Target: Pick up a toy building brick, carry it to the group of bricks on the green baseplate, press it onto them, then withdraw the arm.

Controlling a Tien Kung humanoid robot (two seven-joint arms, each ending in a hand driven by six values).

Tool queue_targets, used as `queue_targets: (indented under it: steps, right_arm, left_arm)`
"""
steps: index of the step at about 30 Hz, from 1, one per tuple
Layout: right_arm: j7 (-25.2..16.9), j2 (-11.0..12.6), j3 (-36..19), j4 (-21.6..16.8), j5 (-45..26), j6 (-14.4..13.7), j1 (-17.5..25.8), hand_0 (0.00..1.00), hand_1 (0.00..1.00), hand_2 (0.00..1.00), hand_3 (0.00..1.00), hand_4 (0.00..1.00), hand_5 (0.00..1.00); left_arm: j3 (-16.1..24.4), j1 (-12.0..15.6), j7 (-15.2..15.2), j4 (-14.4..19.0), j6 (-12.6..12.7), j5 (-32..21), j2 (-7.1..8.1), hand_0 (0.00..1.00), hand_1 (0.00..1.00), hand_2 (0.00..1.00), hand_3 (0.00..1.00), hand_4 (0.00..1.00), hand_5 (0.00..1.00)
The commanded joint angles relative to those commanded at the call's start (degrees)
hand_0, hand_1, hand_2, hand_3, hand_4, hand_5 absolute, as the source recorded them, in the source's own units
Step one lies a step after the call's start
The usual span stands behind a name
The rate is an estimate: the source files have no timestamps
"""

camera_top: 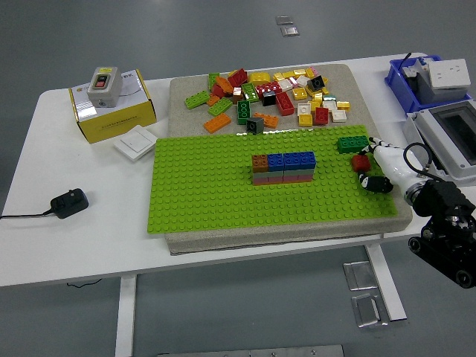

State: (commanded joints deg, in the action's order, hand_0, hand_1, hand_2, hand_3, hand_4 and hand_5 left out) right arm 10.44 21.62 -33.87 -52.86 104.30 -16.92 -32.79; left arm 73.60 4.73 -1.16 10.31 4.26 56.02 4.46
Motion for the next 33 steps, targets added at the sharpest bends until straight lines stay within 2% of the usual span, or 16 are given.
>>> queue_targets:
  steps: [9, 22, 27, 33]
  right_arm:
    - [-0.5, -0.2, 0.0, 1.1, -0.8, -0.1, -0.4, 0.798, 0.925, 0.998, 0.58, 0.563, 0.349]
    - [-0.9, 0.1, -0.2, 0.5, -1.1, -0.6, -0.8, 0.796, 0.921, 0.992, 0.567, 0.563, 0.365]
    - [-0.7, 1.2, -1.7, -2.8, 0.2, -0.9, -0.3, 0.792, 0.917, 0.985, 0.562, 0.557, 0.367]
    - [-0.2, 4.2, -3.6, -10.2, -0.3, -1.7, 1.0, 0.791, 0.911, 0.971, 0.567, 0.557, 0.372]
  left_arm:
    - [-0.5, -0.2, 0.2, 0.0, 0.0, -0.3, -0.07, 0.661, 0.662, 0.587, 0.601, 0.153, 0.649]
    - [-0.7, -0.2, 0.4, 0.0, 0.0, -0.5, -0.04, 0.661, 0.662, 0.589, 0.603, 0.151, 0.654]
    - [-0.5, 0.0, 0.3, 0.0, 0.0, -0.4, -0.12, 0.661, 0.662, 0.589, 0.603, 0.151, 0.657]
    - [-0.2, 0.4, 0.3, 0.0, 0.0, -0.2, -0.24, 0.661, 0.662, 0.589, 0.605, 0.151, 0.657]
